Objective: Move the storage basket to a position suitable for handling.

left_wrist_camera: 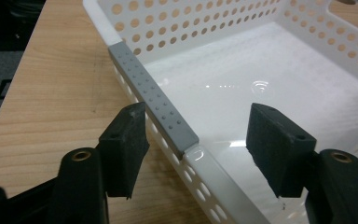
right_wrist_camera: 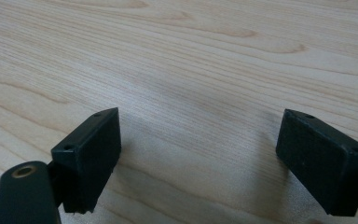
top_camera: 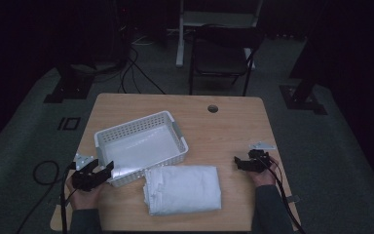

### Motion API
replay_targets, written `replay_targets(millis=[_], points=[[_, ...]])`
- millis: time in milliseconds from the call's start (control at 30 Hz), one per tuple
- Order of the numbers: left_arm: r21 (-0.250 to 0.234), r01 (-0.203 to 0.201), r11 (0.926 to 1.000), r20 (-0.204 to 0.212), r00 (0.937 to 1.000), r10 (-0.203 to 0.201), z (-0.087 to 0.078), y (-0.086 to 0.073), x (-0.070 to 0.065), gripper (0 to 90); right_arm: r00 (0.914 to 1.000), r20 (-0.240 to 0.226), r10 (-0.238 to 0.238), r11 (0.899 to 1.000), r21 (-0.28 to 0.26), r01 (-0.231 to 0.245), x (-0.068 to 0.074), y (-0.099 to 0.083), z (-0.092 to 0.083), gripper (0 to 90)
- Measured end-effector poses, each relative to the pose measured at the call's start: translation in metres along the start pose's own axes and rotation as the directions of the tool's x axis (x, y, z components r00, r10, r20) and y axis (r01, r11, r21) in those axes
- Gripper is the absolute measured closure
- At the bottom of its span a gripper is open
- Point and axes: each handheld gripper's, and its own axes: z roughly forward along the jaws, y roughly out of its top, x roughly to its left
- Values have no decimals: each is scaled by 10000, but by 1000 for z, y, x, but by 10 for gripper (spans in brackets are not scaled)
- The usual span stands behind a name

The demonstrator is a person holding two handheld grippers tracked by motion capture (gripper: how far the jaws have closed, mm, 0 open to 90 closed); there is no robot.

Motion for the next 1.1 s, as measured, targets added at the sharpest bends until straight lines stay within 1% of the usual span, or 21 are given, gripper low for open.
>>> replay_targets(millis=[67,133,167,200,233,267,333,367,433,533,700,767,900,1033,1100], points=[[50,135,9999,-38,9999,-135,1,0,0,411,10000,26,35,10000,-16,-35,0,0,0,147],[128,136,9998,-170,9998,-134,1,0,-1,431,9999,81,101,9999,11,-101,1,0,-1,175],[128,136,9998,-170,9998,-134,1,0,-1,441,9999,81,101,9999,11,-101,1,0,-1,175],[187,95,9998,-283,9996,-90,2,0,-2,441,9998,123,141,9999,34,-141,1,1,-1,218],[197,76,9998,-298,9995,-70,3,-1,-2,456,9997,181,173,9998,69,-174,0,2,-3,282],[186,87,9998,-288,9996,-82,3,0,-3,466,9996,189,203,9998,87,-205,0,2,-4,323],[204,19,9998,-307,9995,-12,5,0,-5,490,9996,113,268,9996,91,-269,0,3,-6,387],[241,-66,9997,-330,9994,74,5,0,-6,490,9995,35,304,9995,59,-304,0,3,-7,397],[279,-171,9995,-339,9993,181,7,2,-8,490,9997,40,231,9997,-38,-231,2,4,-9,413],[279,-288,9992,-285,9992,296,10,4,-9,491,9998,-111,175,9996,-199,-177,4,6,-12,432],[302,-331,9990,-190,9993,336,16,8,-12,504,9995,-267,160,9991,-395,-170,7,9,-15,451],[300,-366,9989,-181,9991,372,19,10,-15,510,9997,-210,119,9989,-441,-129,10,11,-17,455],[305,-454,9985,-34,9990,456,27,16,-21,521,9996,-279,44,9981,-616,-61,14,14,-23,477],[336,-672,9972,190,9976,666,36,21,-31,519,9990,-438,-78,9972,-746,46,21,18,-27,488],[340,-757,9966,309,9967,747,41,24,-35,517,9990,-441,-104,9971,-753,71,26,21,-28,482]])
